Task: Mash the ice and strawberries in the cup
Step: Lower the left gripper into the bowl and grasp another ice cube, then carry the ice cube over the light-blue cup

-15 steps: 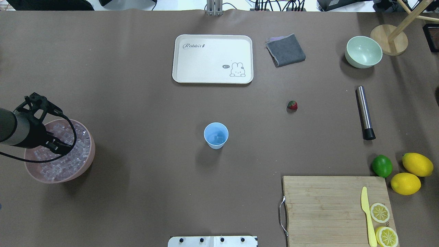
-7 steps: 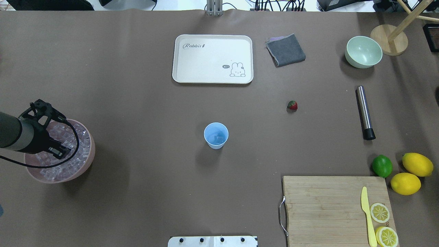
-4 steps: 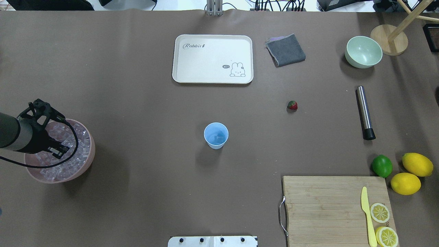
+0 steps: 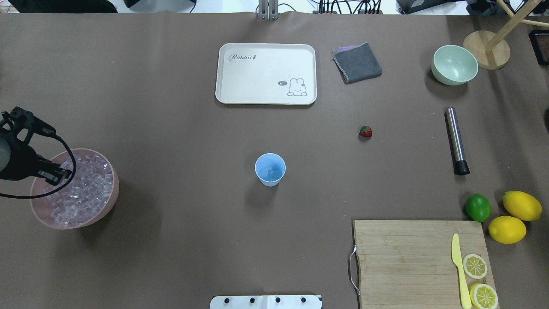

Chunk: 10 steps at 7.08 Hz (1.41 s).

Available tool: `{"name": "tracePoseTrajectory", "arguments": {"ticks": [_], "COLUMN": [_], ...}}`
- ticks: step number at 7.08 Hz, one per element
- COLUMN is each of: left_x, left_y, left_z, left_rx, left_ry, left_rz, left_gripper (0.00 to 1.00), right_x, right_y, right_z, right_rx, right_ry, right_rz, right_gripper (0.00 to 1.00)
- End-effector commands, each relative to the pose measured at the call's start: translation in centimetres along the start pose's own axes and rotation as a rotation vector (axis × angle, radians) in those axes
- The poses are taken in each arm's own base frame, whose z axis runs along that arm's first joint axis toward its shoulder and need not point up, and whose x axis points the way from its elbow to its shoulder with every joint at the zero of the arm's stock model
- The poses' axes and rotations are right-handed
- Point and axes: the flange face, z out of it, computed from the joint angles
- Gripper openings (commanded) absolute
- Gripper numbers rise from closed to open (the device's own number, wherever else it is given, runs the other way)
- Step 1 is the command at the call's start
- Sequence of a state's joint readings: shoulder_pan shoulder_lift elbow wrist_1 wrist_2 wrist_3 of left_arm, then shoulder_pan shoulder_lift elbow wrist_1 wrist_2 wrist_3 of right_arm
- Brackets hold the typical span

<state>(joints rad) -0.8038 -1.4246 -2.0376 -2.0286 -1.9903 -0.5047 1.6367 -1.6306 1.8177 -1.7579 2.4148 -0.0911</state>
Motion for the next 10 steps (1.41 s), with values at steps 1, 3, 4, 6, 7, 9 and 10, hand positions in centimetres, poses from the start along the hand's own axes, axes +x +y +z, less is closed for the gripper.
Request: {"name": "tracePoseTrajectory", "arguments": {"ticks": [1, 3, 4, 6, 7, 9, 10], "left_x": [1.9, 6.6, 9.4, 16.8, 22.7, 30.5, 33.4], "left_y": [-4.7, -13.7, -17.7, -21.6, -22.5, -22.8, -21.4], "left_z": [-2.6, -2.4, -3.0, -4.2, -3.1, -1.3, -0.3], "left_rx": [0.091, 0.174, 0.189, 0.191, 0.222, 0.248, 0.248], "left_ry": [0.055, 0.124, 0.146, 0.165, 0.159, 0.179, 0.185], "left_rz": [-0.031, -0.17, -0.223, -0.288, -0.312, -0.369, -0.366], "left_gripper": [0.0, 0.0, 0.0, 0.0, 0.0, 0.0, 0.0], "right_x": [-0.2, -0.4, -0.3, -0.2, -0.2, 0.0, 0.0], "right_y": [-0.1, -0.2, -0.2, 0.0, 0.1, 0.1, 0.1], "right_z": [-0.2, -0.3, -0.3, -0.2, -0.2, -0.1, -0.1], "right_rx": [0.004, 0.008, 0.006, 0.004, 0.003, 0.001, 0.001], "right_ry": [-0.002, -0.004, -0.001, 0.002, 0.002, 0.016, 0.016], "right_rz": [-0.004, -0.007, -0.008, -0.006, -0.004, -0.005, -0.005], "right_gripper": [1.0, 1.0, 1.0, 1.0, 1.0, 1.0, 1.0]}}
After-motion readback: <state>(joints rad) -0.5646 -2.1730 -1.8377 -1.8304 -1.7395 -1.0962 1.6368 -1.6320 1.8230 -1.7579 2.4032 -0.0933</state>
